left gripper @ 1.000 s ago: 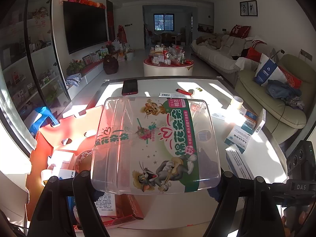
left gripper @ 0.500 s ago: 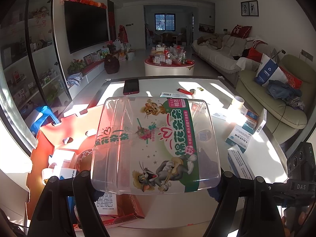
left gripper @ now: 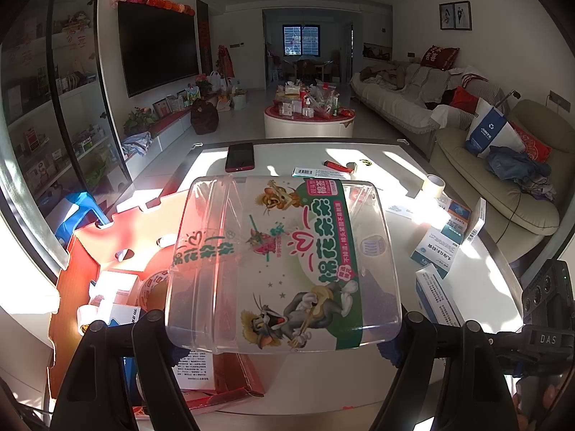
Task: Organize objects
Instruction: 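Carry the container and tablet box toward the tray with both tools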
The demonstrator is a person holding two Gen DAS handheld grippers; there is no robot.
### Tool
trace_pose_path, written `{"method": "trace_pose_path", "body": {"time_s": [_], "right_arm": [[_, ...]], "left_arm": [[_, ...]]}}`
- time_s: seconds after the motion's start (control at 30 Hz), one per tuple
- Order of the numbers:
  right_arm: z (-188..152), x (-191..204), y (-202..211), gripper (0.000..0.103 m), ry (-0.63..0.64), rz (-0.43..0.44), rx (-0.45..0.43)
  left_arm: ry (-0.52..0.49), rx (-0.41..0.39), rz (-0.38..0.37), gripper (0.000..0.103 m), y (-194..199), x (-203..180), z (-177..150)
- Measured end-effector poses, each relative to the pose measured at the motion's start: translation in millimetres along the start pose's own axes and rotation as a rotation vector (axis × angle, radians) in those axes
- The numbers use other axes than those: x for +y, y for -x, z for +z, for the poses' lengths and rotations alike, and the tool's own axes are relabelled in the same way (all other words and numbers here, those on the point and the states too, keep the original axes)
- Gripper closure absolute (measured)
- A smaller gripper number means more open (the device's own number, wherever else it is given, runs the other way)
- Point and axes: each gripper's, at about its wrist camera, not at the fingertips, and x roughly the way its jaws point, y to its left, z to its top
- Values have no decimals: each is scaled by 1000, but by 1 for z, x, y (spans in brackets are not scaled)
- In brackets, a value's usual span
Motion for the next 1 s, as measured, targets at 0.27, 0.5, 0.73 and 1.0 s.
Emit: {"method": "trace_pose_path", "body": {"time_s": [0.27,0.5,0.73,1.0], "right_arm": [[1,-2,0,41,-11,4,-1],[2,-3,-1,41,-12,4,-2],[3,-3,0,41,-13,4,-1],[4,-3,-1,41,-16,4,-1]], "left_arm": [[8,4,10,20,0,3,-1],[10,7,16,20,0,6,-2],[11,8,15,20,0,5,-2],[11,7,16,20,0,5,-2]]}}
